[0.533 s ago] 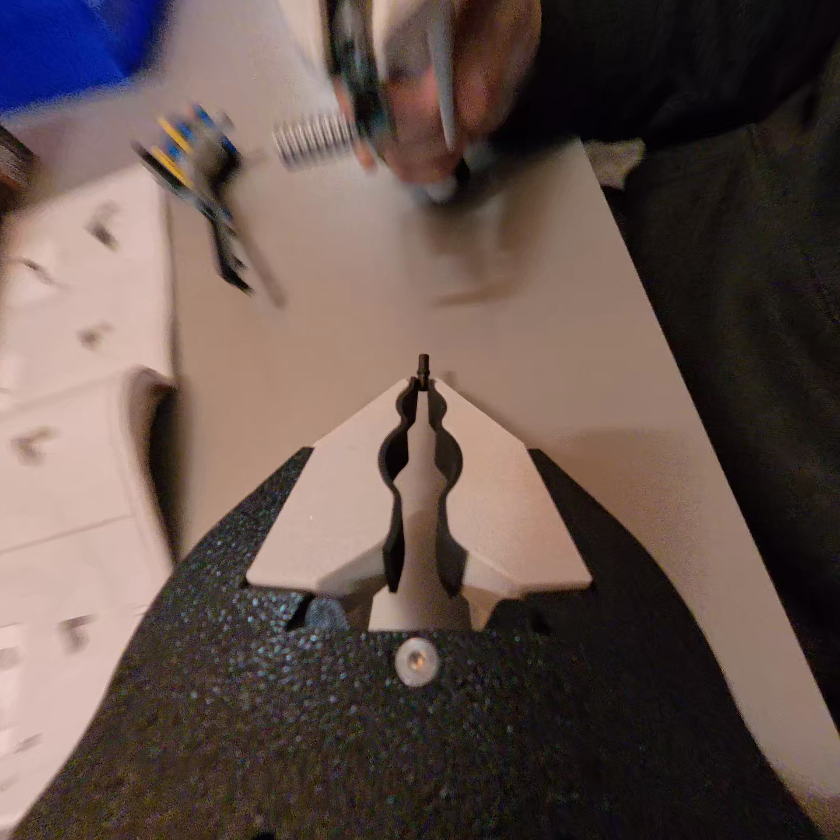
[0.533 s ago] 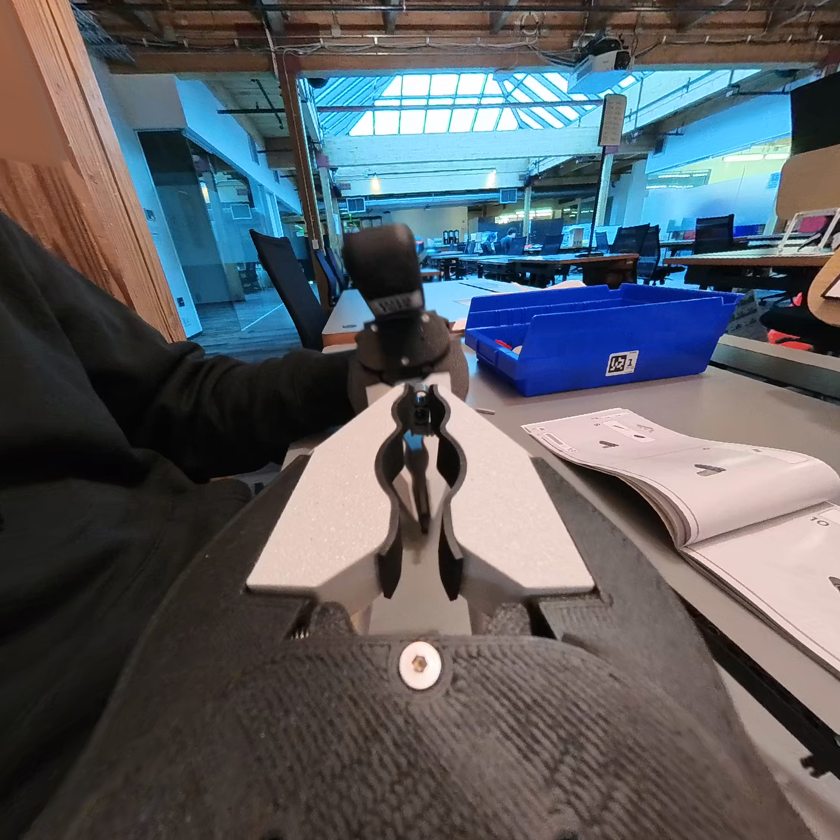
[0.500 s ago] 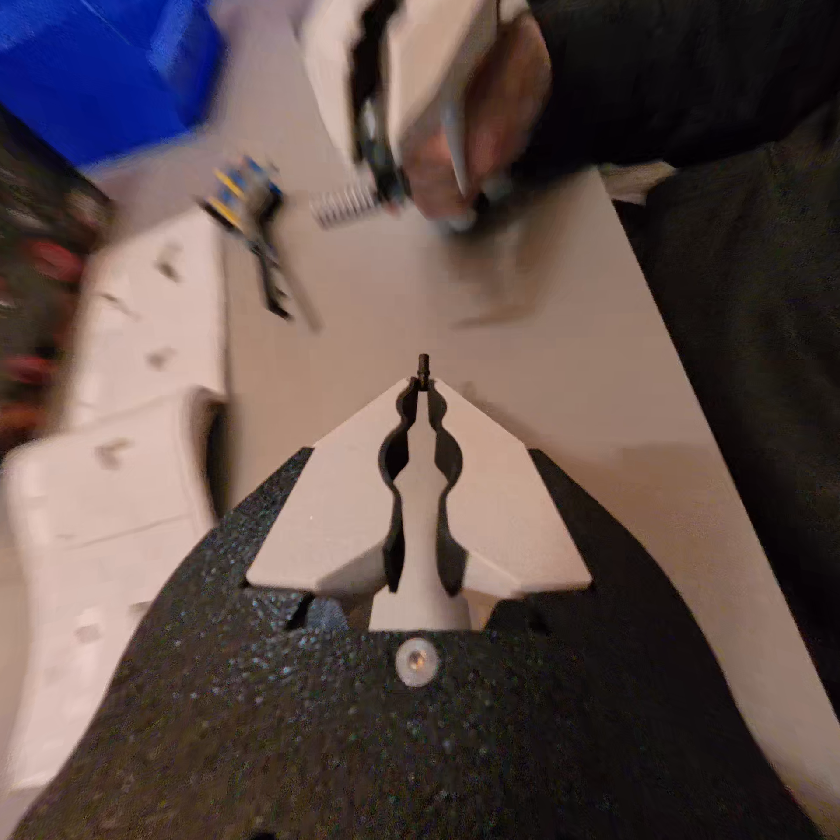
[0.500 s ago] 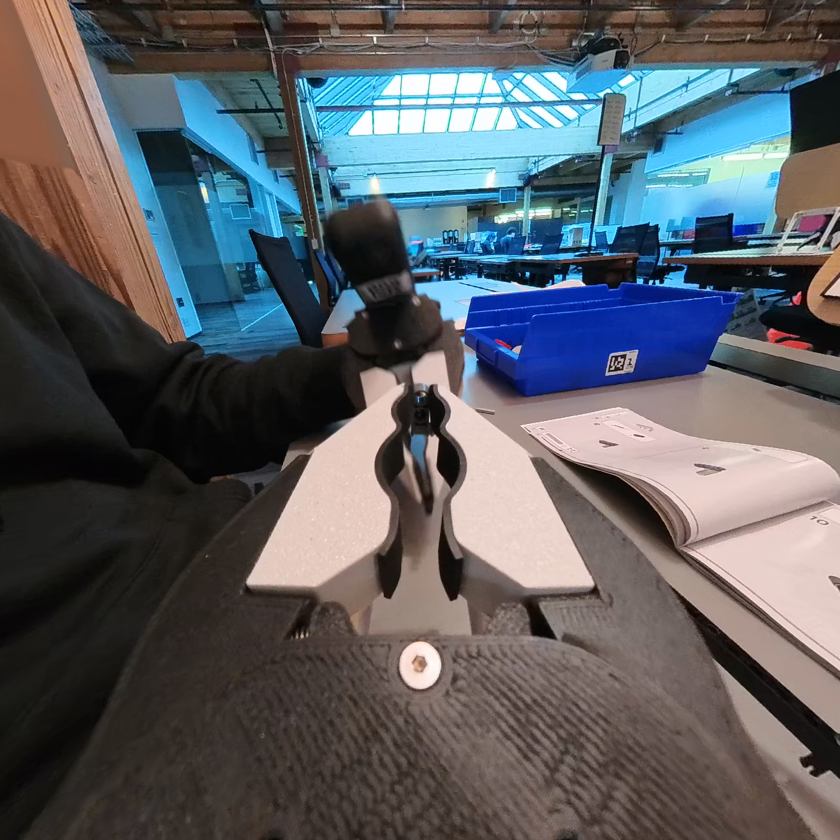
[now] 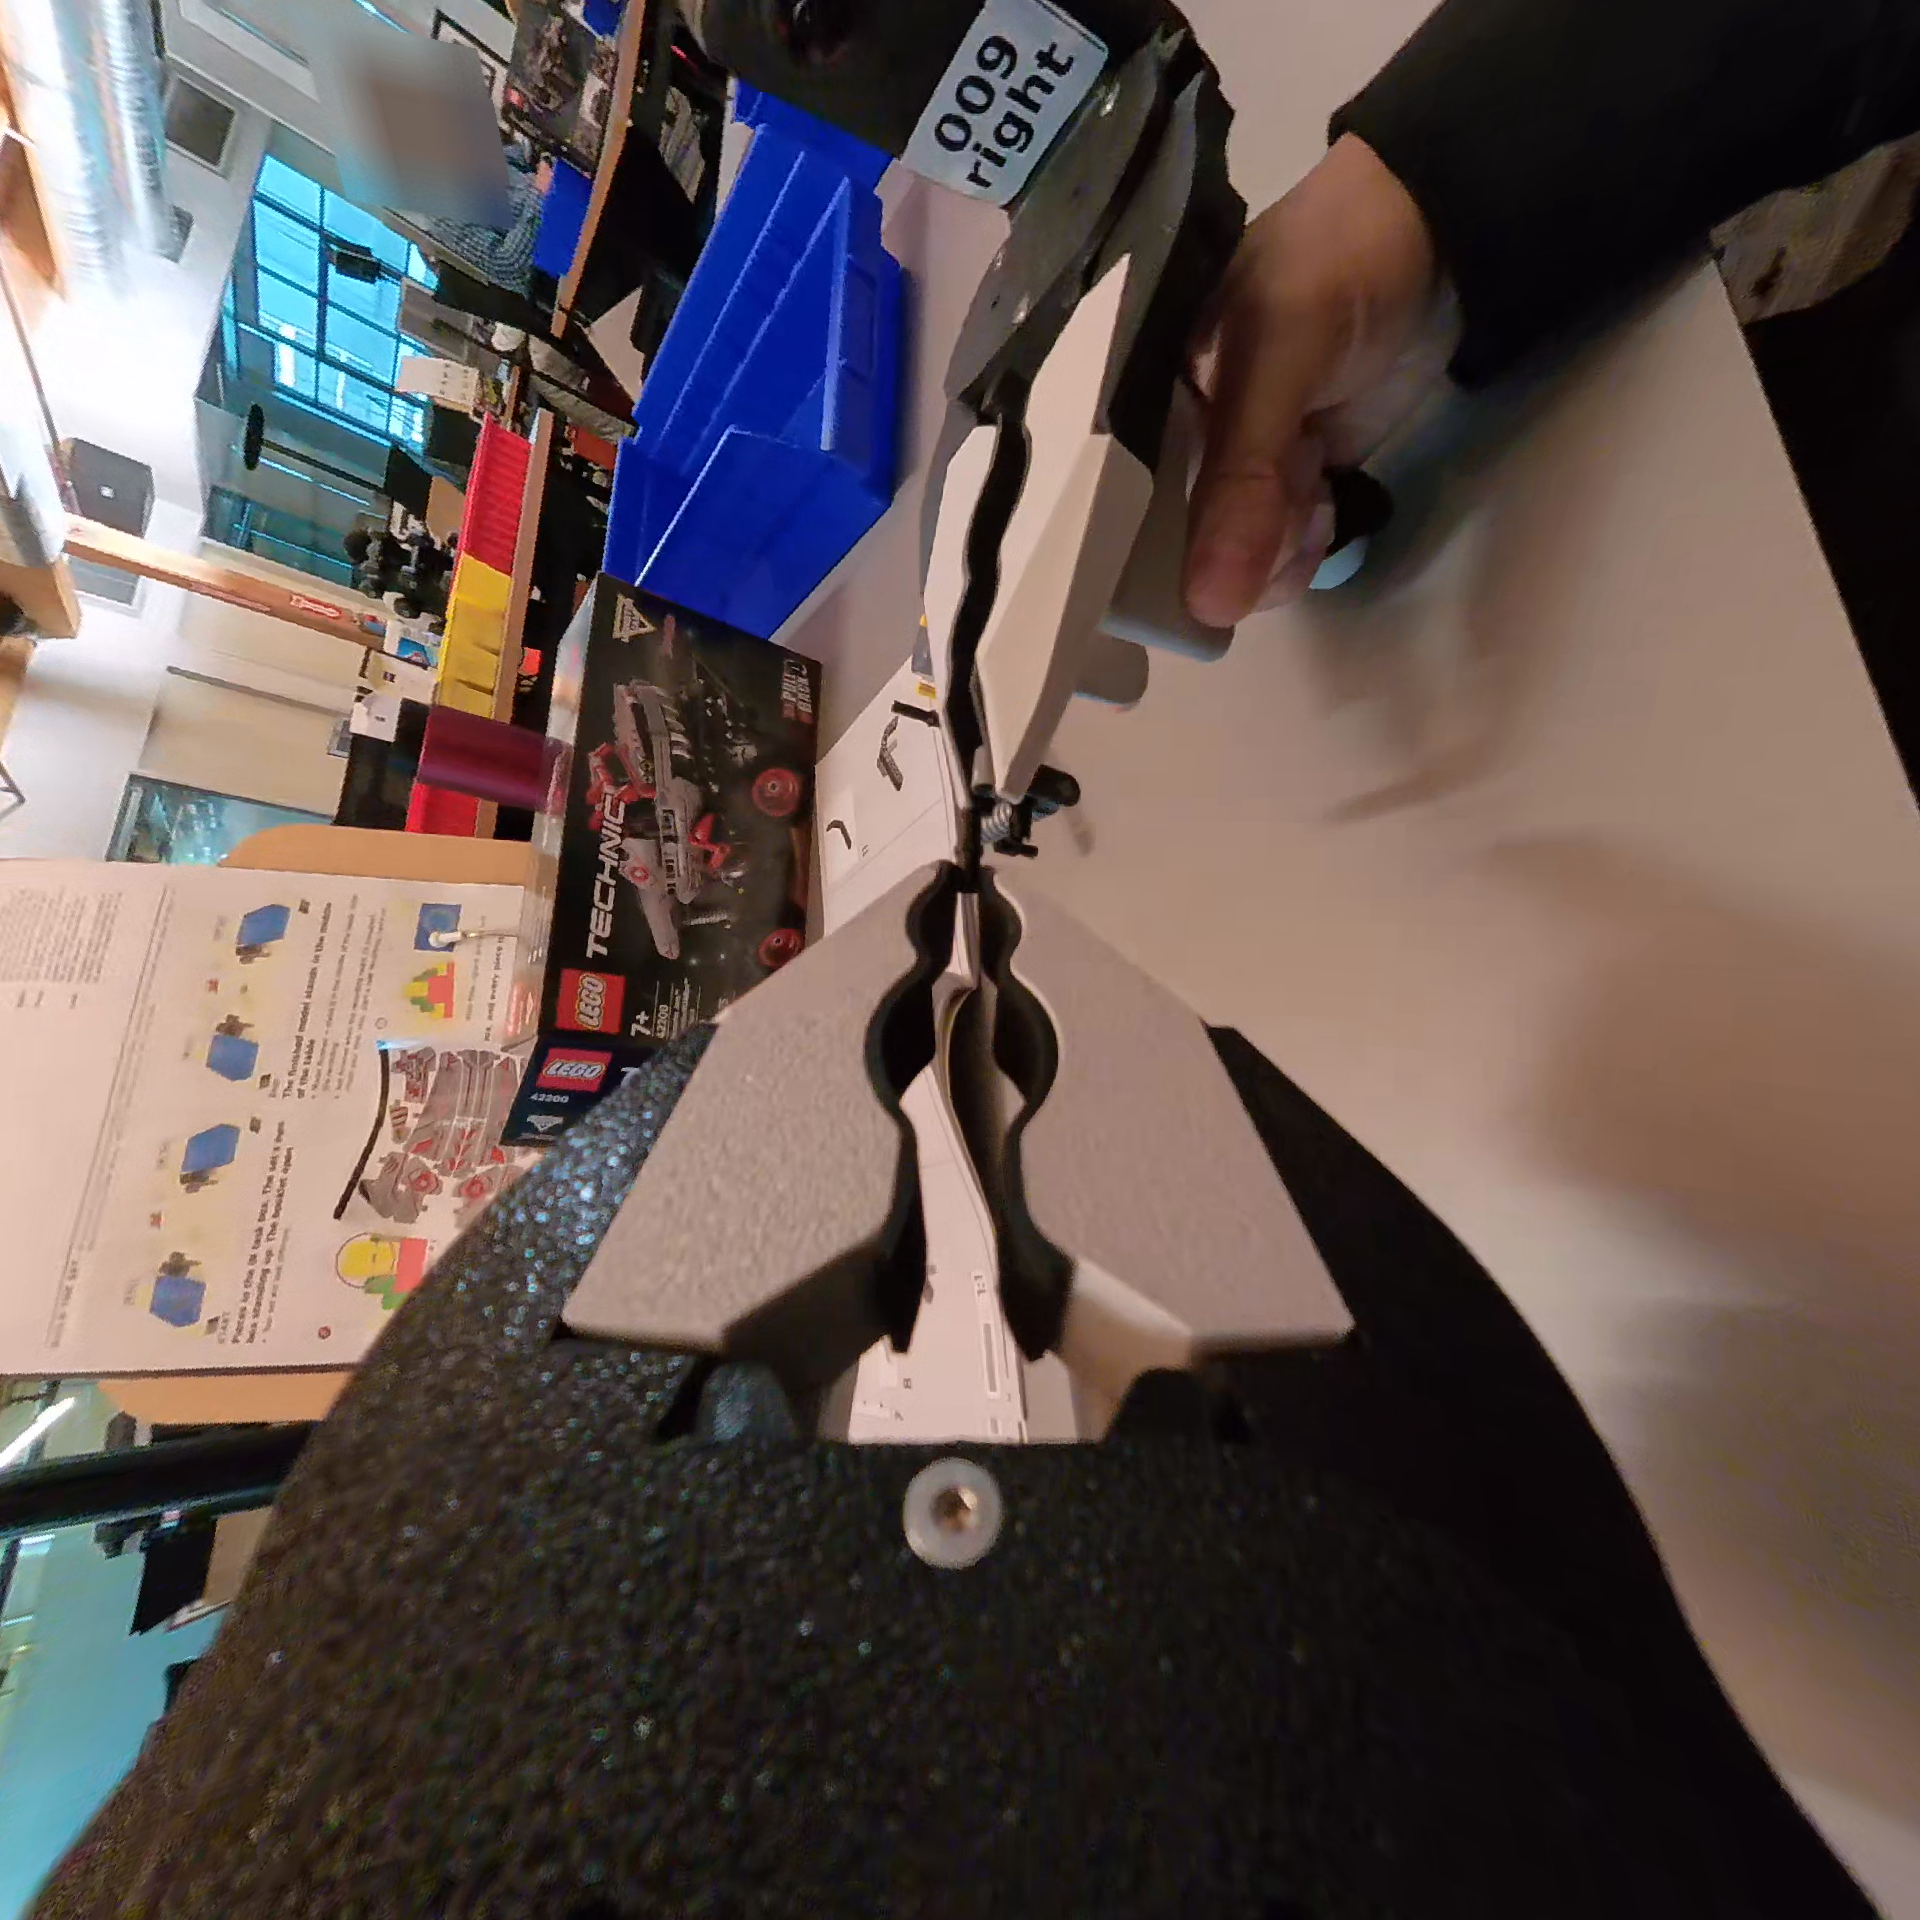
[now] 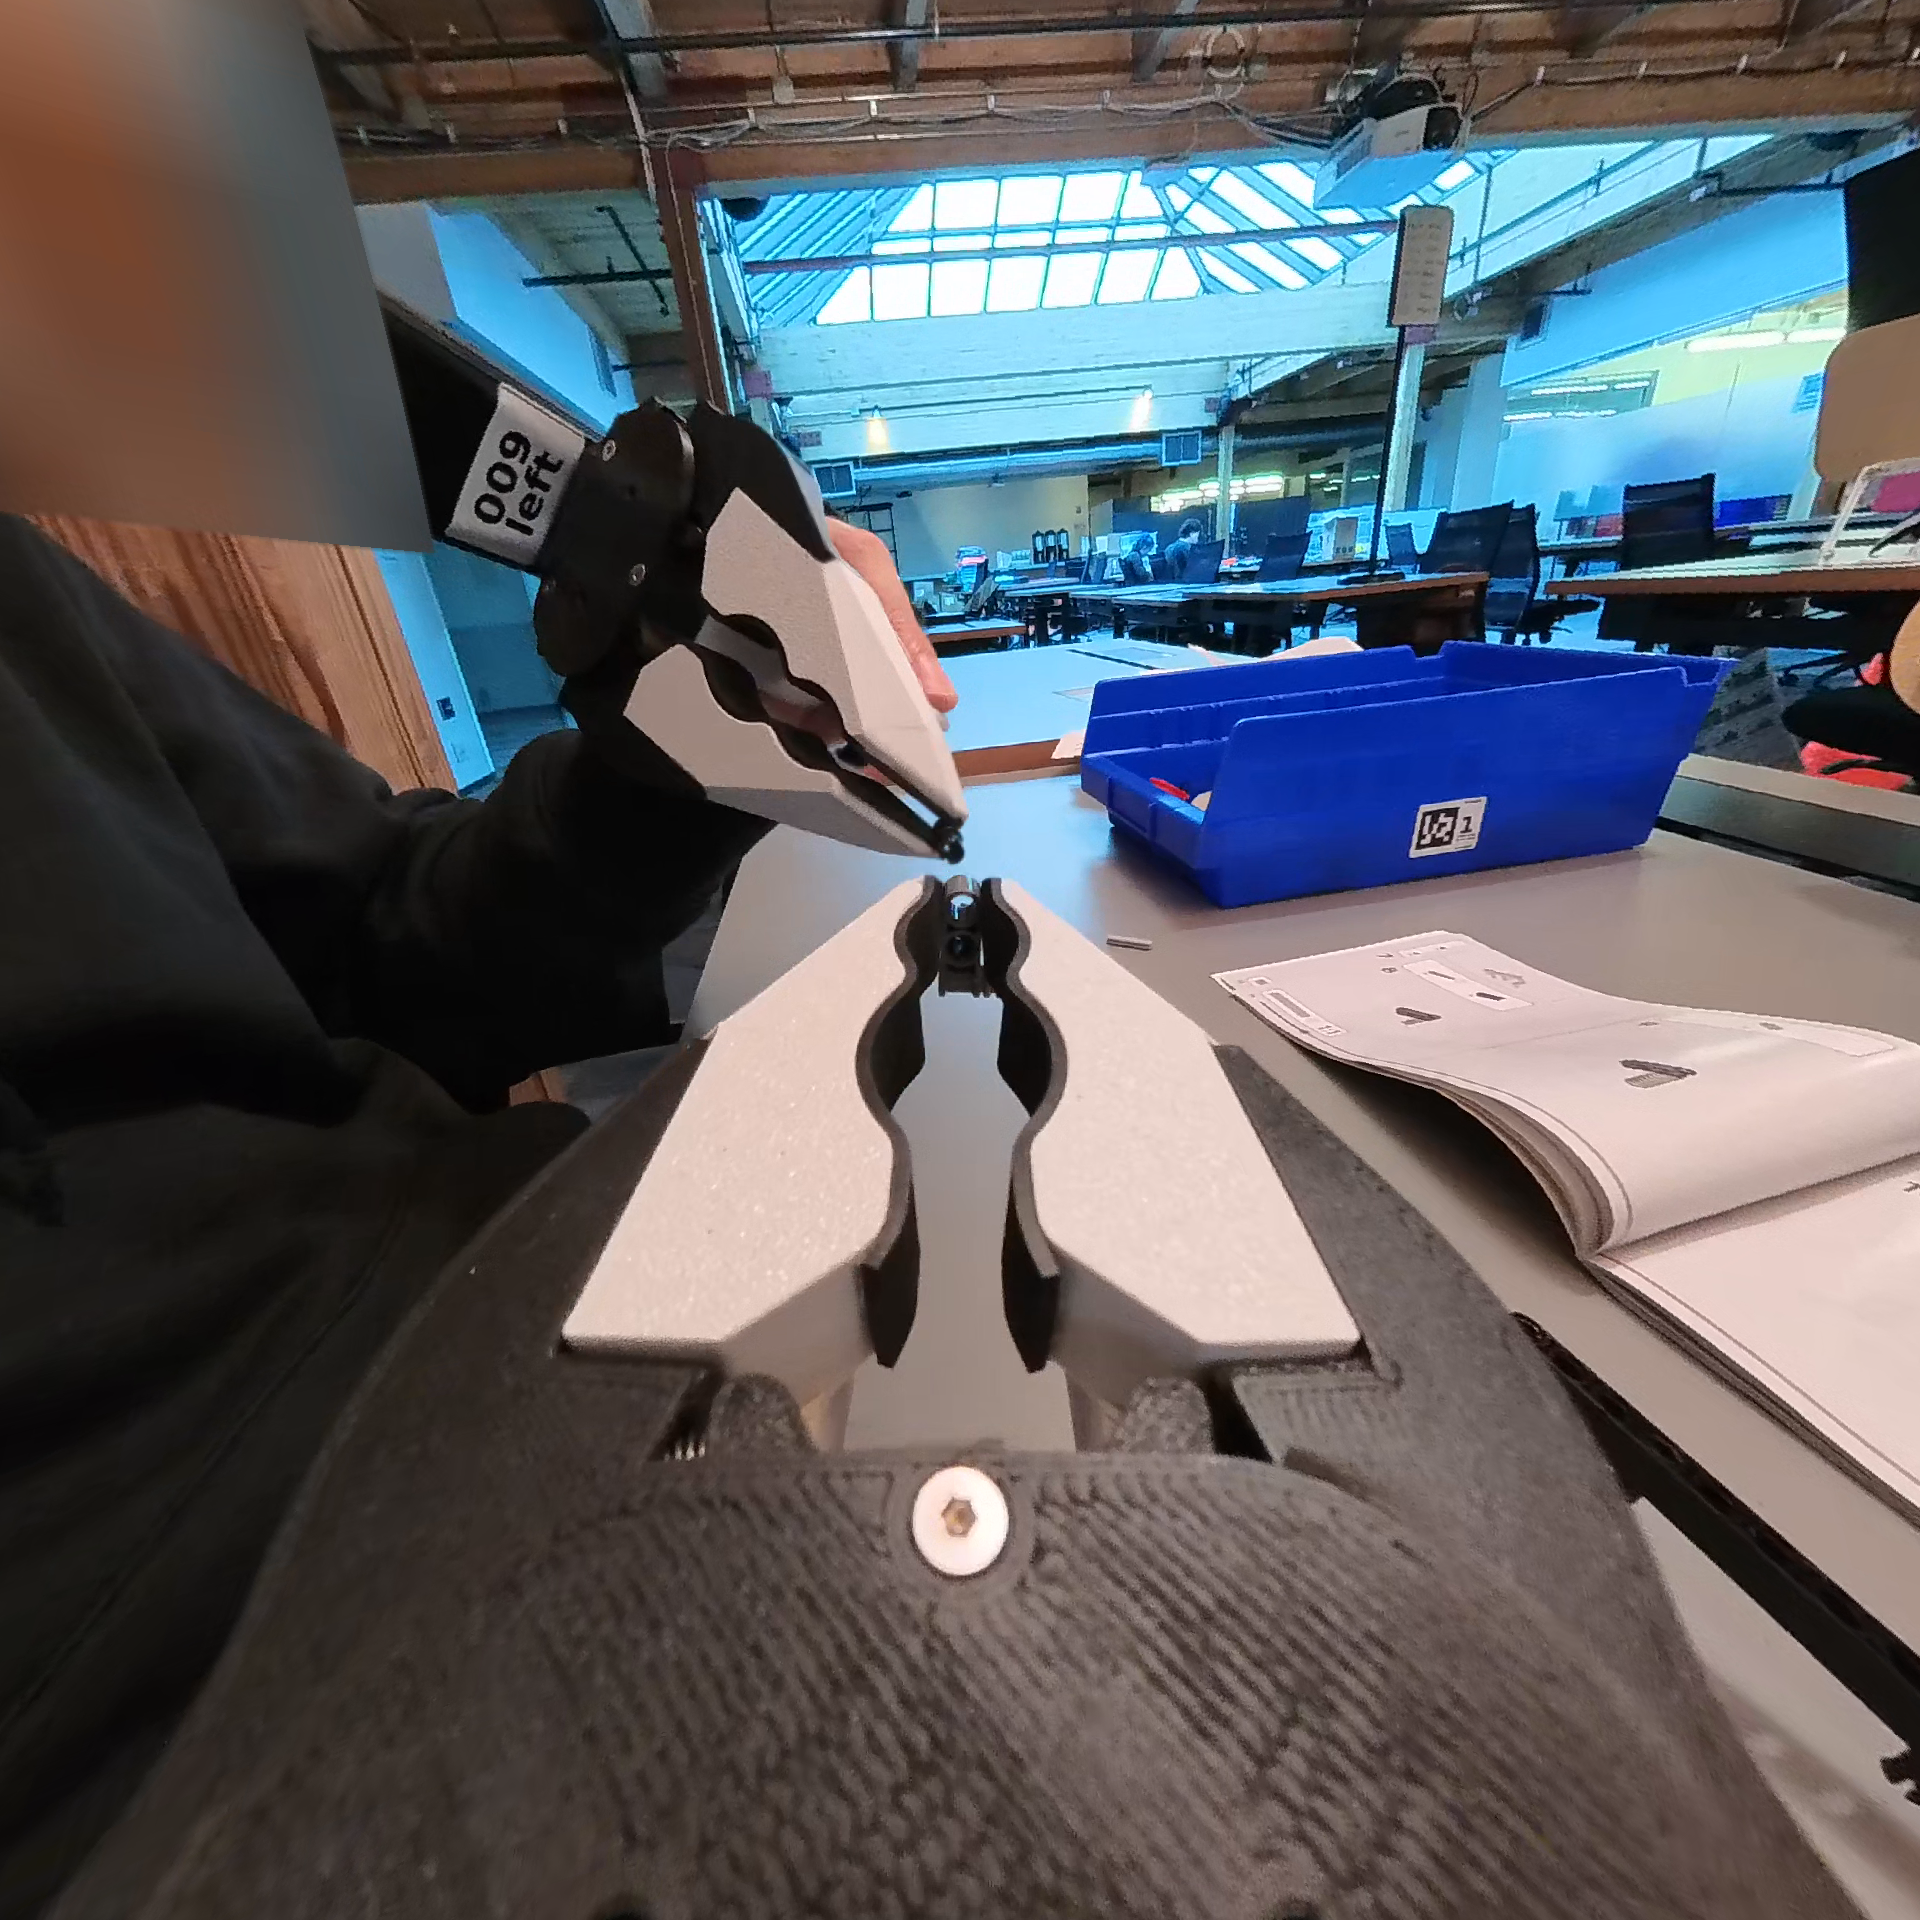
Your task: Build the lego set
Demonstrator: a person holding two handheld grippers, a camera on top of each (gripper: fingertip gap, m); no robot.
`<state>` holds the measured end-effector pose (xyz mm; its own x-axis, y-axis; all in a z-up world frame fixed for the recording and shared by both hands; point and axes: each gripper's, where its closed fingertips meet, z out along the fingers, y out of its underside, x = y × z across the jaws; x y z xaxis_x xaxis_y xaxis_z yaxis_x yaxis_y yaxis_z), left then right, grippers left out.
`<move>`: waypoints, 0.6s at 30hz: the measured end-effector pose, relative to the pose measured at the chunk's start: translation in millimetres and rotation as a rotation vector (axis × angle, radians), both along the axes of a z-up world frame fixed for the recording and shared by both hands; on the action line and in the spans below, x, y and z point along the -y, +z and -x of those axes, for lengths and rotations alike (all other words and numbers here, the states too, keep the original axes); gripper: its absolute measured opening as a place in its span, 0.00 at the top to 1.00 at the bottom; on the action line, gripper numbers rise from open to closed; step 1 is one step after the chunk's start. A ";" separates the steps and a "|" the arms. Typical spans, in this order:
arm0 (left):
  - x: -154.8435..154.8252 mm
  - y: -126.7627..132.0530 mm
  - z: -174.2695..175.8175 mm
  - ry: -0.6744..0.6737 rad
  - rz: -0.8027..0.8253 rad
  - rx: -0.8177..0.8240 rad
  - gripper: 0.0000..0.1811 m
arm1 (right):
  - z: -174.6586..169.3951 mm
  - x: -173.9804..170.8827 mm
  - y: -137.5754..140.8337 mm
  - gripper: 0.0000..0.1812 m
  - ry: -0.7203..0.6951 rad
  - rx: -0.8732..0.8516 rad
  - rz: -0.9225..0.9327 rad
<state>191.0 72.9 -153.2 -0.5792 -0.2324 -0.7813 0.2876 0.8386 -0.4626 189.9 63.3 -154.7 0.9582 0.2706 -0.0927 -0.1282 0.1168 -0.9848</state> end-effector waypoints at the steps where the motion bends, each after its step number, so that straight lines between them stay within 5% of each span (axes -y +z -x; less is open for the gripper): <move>1: 0.4 -0.3 0.2 -0.001 -0.012 0.005 0.99 | 0.7 0.0 0.3 0.97 0.005 -0.004 -0.001; 18: 5.7 -4.2 -0.3 0.000 -0.146 0.078 0.99 | 5.1 -0.3 -0.1 0.97 0.038 -0.010 0.004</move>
<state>191.3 67.2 -157.5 -0.5159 -0.1127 -0.8492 0.3177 0.8954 -0.3119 184.7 63.6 -154.8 0.9464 0.3060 -0.1038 -0.1427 0.1078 -0.9839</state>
